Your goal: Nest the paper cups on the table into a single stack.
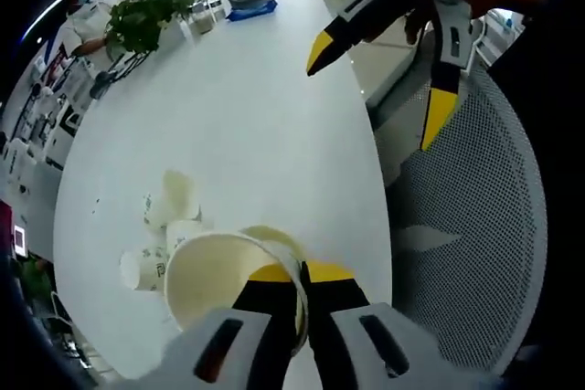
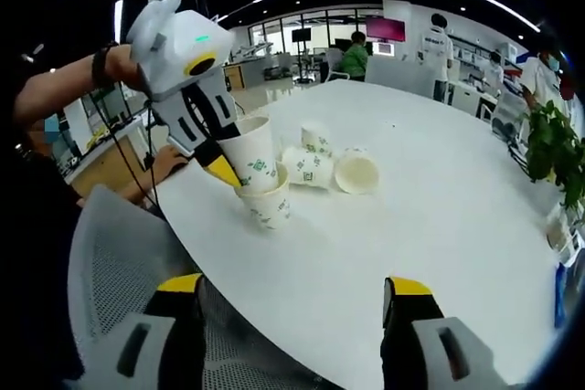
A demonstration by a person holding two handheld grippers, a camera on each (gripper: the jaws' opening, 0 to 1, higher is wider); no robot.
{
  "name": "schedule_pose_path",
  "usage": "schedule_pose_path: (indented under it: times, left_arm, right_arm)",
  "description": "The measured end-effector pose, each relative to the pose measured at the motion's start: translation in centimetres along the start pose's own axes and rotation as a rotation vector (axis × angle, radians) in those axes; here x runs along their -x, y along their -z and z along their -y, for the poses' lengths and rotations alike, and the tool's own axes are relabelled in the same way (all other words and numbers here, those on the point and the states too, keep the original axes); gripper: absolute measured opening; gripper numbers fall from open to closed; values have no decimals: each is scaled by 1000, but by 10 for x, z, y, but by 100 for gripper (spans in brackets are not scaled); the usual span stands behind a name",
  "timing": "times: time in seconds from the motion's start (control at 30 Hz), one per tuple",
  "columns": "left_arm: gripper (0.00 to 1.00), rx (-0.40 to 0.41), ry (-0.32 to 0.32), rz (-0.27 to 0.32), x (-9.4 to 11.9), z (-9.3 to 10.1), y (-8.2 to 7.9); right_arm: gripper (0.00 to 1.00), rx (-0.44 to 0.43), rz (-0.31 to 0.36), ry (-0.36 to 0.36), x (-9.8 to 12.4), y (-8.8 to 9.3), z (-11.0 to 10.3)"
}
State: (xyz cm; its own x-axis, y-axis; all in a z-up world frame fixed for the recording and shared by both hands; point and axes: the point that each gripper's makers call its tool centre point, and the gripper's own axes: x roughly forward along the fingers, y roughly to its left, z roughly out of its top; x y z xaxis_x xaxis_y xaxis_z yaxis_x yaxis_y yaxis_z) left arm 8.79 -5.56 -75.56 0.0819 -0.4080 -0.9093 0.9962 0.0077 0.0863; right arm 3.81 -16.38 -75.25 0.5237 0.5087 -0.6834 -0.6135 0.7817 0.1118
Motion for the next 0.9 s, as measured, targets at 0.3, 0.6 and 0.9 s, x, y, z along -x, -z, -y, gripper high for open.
schedule_pose_path:
  times: [0.3,0.6,0.9]
  left_arm:
    - [0,23,-4,2,2,-1,3]
    - [2,21,3,-3,-2,2,4]
    - [5,13,-6,-3,4,3,2]
  right_arm:
    - [80,8,-6,-7,0,-1,-3]
    - [79,2,-12,-10,-1,2,-4]
    - [79,0,-14,-11,-1,2,-5]
